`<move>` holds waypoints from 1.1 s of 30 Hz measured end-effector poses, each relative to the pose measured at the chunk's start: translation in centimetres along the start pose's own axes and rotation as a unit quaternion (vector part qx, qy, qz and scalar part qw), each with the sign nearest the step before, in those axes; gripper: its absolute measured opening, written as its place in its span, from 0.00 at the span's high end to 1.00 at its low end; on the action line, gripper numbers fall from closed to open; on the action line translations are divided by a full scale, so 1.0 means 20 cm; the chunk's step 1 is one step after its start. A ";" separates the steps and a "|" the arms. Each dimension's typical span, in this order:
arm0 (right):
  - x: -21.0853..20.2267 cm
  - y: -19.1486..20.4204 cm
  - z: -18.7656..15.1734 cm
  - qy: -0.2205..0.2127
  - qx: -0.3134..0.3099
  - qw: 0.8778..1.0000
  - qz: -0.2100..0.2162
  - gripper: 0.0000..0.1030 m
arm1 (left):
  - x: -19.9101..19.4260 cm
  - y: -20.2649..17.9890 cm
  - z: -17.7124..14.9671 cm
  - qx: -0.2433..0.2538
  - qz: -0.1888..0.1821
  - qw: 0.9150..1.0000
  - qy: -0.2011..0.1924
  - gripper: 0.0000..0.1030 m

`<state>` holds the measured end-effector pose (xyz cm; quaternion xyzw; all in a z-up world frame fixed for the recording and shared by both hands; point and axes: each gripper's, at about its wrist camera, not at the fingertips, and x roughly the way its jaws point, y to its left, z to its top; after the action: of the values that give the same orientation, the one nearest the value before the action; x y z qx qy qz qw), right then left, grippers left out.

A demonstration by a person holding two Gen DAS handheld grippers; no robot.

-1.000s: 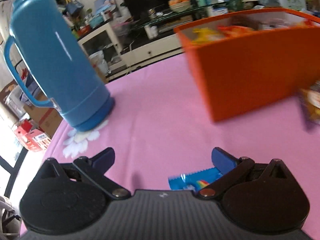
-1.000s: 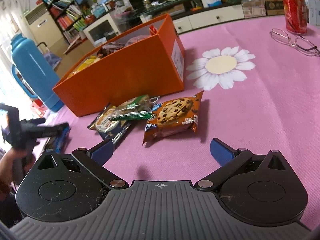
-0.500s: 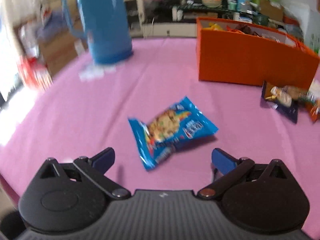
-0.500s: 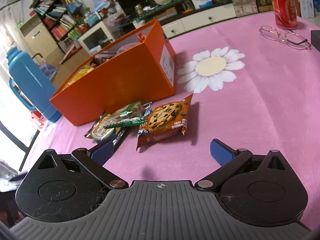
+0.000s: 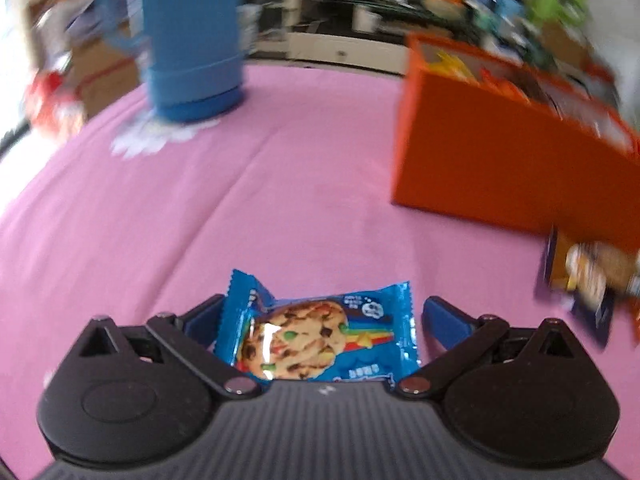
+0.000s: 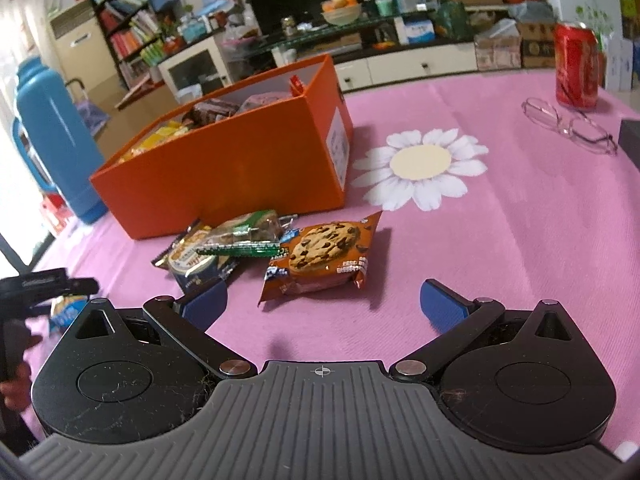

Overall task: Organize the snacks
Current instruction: 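Grasp the orange chocolate-chip cookie packet with the right tool while the left tool holds the blue packet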

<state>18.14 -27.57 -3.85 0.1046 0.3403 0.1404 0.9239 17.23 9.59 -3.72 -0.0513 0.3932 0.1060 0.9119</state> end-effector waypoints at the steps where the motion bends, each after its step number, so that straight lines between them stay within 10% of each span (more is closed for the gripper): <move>1: 0.01 0.00 0.00 0.002 -0.003 1.000 0.000 0.04 | 0.00 -0.02 -0.01 0.020 -0.004 1.000 -0.007 0.01; 25: 0.30 0.12 0.09 0.020 -0.110 0.990 -0.089 0.07 | -0.03 -0.02 -0.07 0.049 -0.042 0.998 -0.026 0.01; 33: 0.21 0.06 0.08 0.012 -0.095 0.991 -0.093 0.36 | -0.05 -0.04 -0.08 0.042 -0.034 0.998 -0.018 0.01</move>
<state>22.04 -25.20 -4.85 -0.0173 0.3451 0.0863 0.9344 15.64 8.29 -4.12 -0.0244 0.3788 0.0596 0.9232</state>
